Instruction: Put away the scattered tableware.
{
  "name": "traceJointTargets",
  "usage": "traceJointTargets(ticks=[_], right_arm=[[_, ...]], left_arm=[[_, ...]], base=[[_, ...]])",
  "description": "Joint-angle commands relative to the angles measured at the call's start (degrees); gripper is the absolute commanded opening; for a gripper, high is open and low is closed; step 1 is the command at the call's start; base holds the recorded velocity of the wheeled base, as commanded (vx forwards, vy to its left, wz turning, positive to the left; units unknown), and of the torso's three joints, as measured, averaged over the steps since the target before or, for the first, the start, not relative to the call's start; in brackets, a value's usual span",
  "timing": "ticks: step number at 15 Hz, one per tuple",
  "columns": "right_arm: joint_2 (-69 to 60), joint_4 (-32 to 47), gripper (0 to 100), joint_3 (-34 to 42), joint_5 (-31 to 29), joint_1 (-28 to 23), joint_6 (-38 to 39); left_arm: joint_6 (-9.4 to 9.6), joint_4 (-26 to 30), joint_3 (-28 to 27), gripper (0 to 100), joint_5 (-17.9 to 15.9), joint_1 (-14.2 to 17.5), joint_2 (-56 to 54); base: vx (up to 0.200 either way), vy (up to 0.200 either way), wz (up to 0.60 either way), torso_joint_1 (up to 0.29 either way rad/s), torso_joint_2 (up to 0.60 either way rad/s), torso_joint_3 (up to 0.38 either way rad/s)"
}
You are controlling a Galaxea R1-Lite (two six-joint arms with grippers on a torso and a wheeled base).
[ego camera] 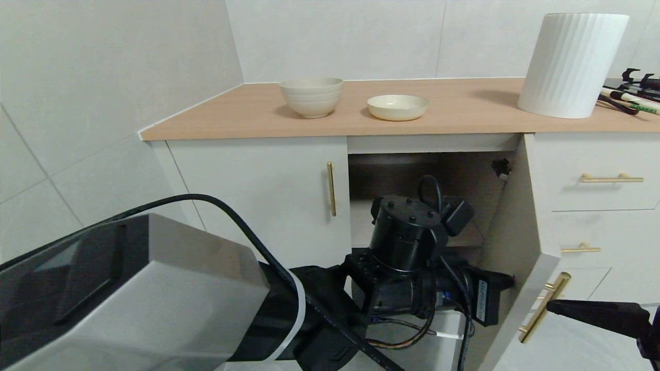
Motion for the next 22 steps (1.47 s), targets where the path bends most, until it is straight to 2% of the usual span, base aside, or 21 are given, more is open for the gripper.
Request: traceJointTargets(ticks=[1, 3, 5, 8, 9, 10, 11, 12, 13, 14, 16, 17, 19, 21, 22], right_arm=[[-1.18, -0.06, 100, 0.01, 0.29, 1.01, -0.01], [-1.53, -0.14, 100, 0.10, 0.73, 1.09, -0.01], [-1.62, -0.14, 100, 0.01, 0.73, 1.01, -0.01], [0.32, -0.14, 100, -1.05, 0.47, 0.92, 0.17], [3.04, -0.23, 100, -3.33, 0.21, 0.57, 1.22], [5.68, -0.41, 100, -5.18, 0.03, 0.57, 2.19], [8.40, -0.14, 100, -7.20, -0.76, -0.05, 2.72], [8.40, -0.14, 100, -7.20, -0.76, -0.05, 2.72], [12.97, -0.06, 100, -10.10, -1.46, -1.01, 2.72], [21.23, -0.14, 100, -15.90, -2.96, -4.44, 2.72], [29.32, 0.03, 100, -23.46, -5.33, -7.52, 2.72], [33.01, 1.00, 100, -27.77, -8.76, -7.69, 2.80], [38.28, 4.69, 100, -36.20, -16.32, -7.61, 3.16], [39.16, 5.75, 100, -37.61, -18.95, -6.73, 7.55], [39.16, 5.75, 100, -37.61, -18.95, -6.73, 7.55]], left_arm=[[-0.08, -0.43, 2.24, 0, -0.17, -1.39, -2.83], [-0.08, -0.43, 4.43, 0, -0.17, -1.22, -4.85], [-0.08, -0.43, 5.49, 0, 0.89, 0.54, -5.64], [0.01, -0.60, 12.78, 0, 2.47, 7.05, -12.23], [0.45, -0.60, 18.06, 0, 3.17, 11.53, -16.89], [1.68, -0.60, 21.66, 0, 3.61, 15.04, -20.49], [4.85, -0.43, 25.18, 0, 3.61, 19.53, -24.27], [4.85, -0.43, 25.18, 0, 3.61, 19.53, -24.27], [8.54, 0.01, 29.13, 0, 3.61, 25.42, -28.75], [10.47, 0.19, 34.32, 0, 4.84, 32.45, -35.17], [10.47, 0.27, 38.27, 0, 5.55, 37.19, -39.65], [10.47, 0.45, 39.59, 0, 5.55, 38.95, -40.97], [10.56, 3.00, 38.62, 0, 5.55, 41.59, -42.03], [10.56, 8.36, 34.93, 0, 5.63, 43.34, -43.08], [10.56, 8.36, 34.93, 0, 5.63, 43.34, -43.08]], base=[[0.000, 0.000, 0.00, 0.000, 0.00, 0.000], [0.000, 0.000, 0.00, 0.000, 0.00, 0.000], [0.000, 0.000, 0.00, 0.000, 0.00, 0.000], [0.000, 0.000, 0.00, 0.000, 0.00, 0.000], [0.000, 0.000, 0.00, 0.000, 0.00, 0.000], [0.000, 0.000, 0.00, 0.000, 0.00, 0.000], [0.000, 0.000, 0.00, 0.000, 0.00, 0.000], [0.000, 0.000, 0.00, 0.000, 0.00, 0.000], [0.000, 0.000, 0.00, 0.000, 0.00, 0.000], [0.000, 0.000, 0.00, 0.000, 0.00, 0.000], [0.000, 0.000, 0.00, 0.000, 0.00, 0.000], [0.000, 0.000, 0.00, 0.000, 0.00, 0.000], [0.000, 0.000, 0.00, 0.000, 0.00, 0.000], [0.000, 0.000, 0.00, 0.000, 0.00, 0.000], [0.000, 0.000, 0.00, 0.000, 0.00, 0.000]])
